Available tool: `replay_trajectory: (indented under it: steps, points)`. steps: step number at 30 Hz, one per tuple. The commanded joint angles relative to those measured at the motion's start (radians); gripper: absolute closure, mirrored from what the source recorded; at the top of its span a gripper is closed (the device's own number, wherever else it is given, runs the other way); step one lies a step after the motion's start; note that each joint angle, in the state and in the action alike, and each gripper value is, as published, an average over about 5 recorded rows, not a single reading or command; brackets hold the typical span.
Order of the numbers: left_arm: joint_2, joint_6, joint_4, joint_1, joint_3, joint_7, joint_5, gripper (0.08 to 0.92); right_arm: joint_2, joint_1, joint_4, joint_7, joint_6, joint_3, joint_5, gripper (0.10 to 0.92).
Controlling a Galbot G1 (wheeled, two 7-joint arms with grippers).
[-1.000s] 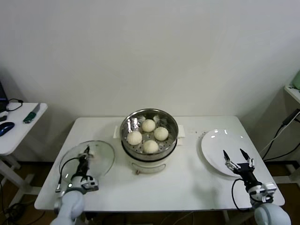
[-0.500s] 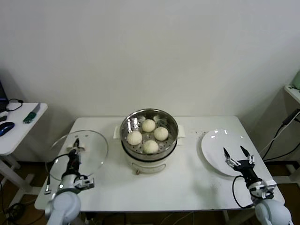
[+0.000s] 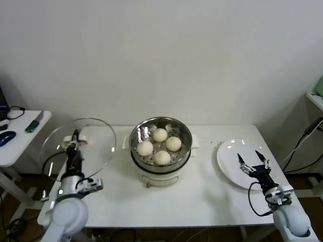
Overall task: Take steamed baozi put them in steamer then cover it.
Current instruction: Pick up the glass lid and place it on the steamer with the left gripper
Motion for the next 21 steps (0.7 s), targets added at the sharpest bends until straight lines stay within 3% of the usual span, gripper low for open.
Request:
replay_trajectory:
  steps: [1, 4, 9, 16, 21]
  points:
    - [0.167, 0.194, -0.100, -0.189, 0.320, 0.097, -0.079, 0.853, -0.032, 0.067, -0.034, 0.003, -0.004, -0.063, -0.021, 0.203]
    - [0.151, 0.207, -0.067, -0.310, 0.433, 0.133, -0.058, 0.853, -0.033, 0.082, -0.043, 0.004, -0.004, -0.078, -0.030, 0.203]
    - [0.053, 0.207, 0.017, -0.456, 0.558, 0.195, -0.007, 0.853, -0.028, 0.088, -0.047, 0.009, -0.004, -0.076, -0.034, 0.203]
    - [-0.122, 0.207, 0.139, -0.527, 0.618, 0.246, 0.076, 0.853, -0.022, 0.066, -0.051, 0.007, -0.001, -0.043, -0.039, 0.203]
    - [-0.208, 0.207, 0.206, -0.543, 0.634, 0.260, 0.112, 0.853, -0.016, 0.047, -0.054, 0.003, 0.003, -0.014, -0.041, 0.203]
